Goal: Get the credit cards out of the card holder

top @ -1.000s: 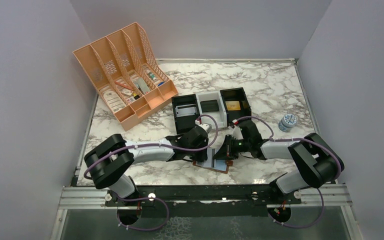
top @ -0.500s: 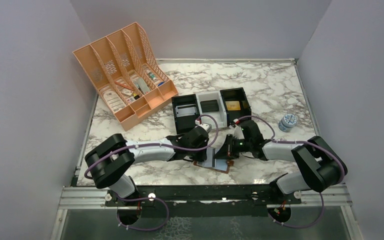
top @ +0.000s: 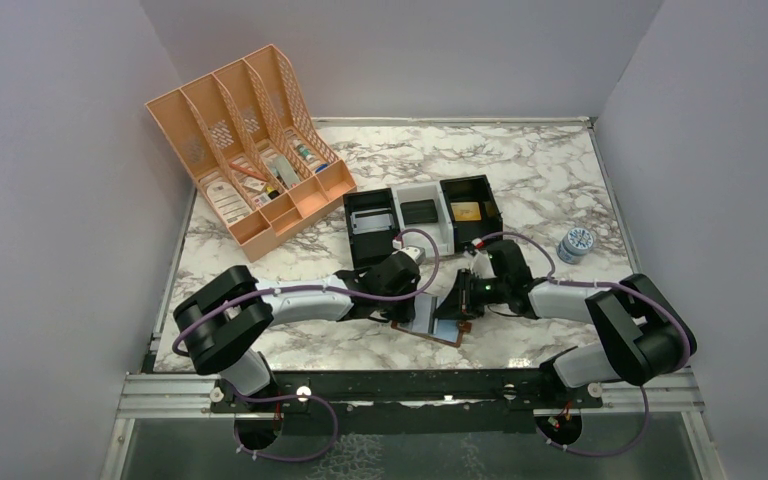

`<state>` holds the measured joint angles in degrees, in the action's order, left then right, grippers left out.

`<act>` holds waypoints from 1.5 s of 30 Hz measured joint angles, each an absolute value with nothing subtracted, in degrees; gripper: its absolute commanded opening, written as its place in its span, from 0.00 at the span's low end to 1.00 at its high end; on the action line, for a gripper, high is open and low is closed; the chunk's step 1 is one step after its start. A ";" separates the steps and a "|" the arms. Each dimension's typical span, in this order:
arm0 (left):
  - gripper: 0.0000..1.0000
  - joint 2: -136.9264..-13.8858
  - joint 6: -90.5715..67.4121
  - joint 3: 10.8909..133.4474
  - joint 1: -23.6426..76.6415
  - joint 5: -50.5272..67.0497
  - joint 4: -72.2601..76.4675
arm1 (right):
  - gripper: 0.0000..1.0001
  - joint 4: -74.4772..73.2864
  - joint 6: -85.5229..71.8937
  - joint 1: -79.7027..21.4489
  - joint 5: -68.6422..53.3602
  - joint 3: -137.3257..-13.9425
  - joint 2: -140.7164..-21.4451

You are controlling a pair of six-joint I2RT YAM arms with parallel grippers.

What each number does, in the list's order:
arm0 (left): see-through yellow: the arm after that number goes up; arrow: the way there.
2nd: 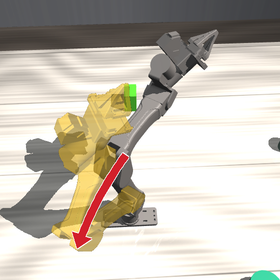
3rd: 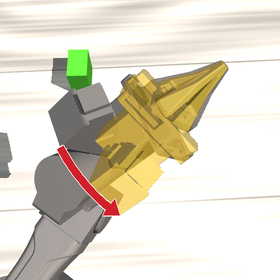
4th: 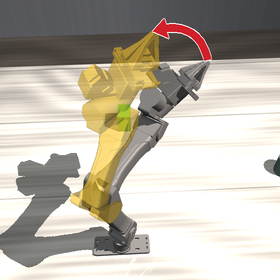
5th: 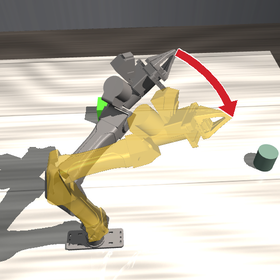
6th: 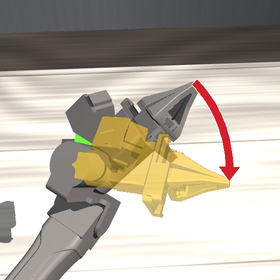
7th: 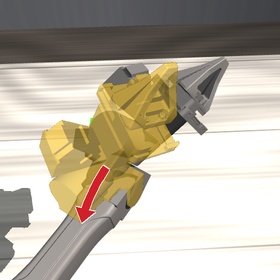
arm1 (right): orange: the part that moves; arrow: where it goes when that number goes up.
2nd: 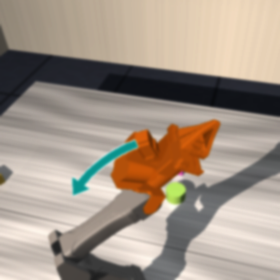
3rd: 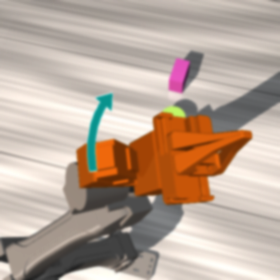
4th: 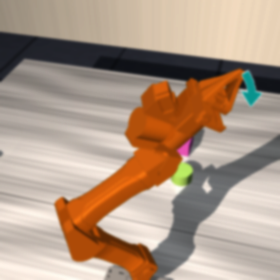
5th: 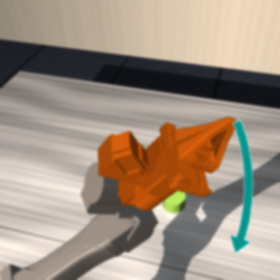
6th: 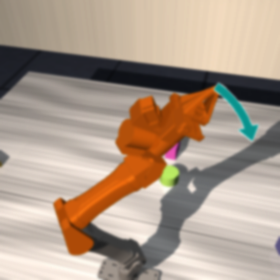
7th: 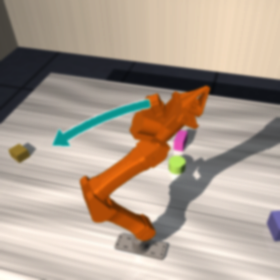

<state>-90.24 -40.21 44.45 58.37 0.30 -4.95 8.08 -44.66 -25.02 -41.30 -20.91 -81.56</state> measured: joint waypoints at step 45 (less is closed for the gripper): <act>0.15 -94.61 -39.31 48.05 59.77 0.60 -2.52 | 0.15 7.53 -45.65 -21.26 -42.15 -16.64 -77.03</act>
<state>-94.61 -39.31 48.05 59.77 0.60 -2.52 7.53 -45.65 -21.26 -42.15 -16.64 -77.03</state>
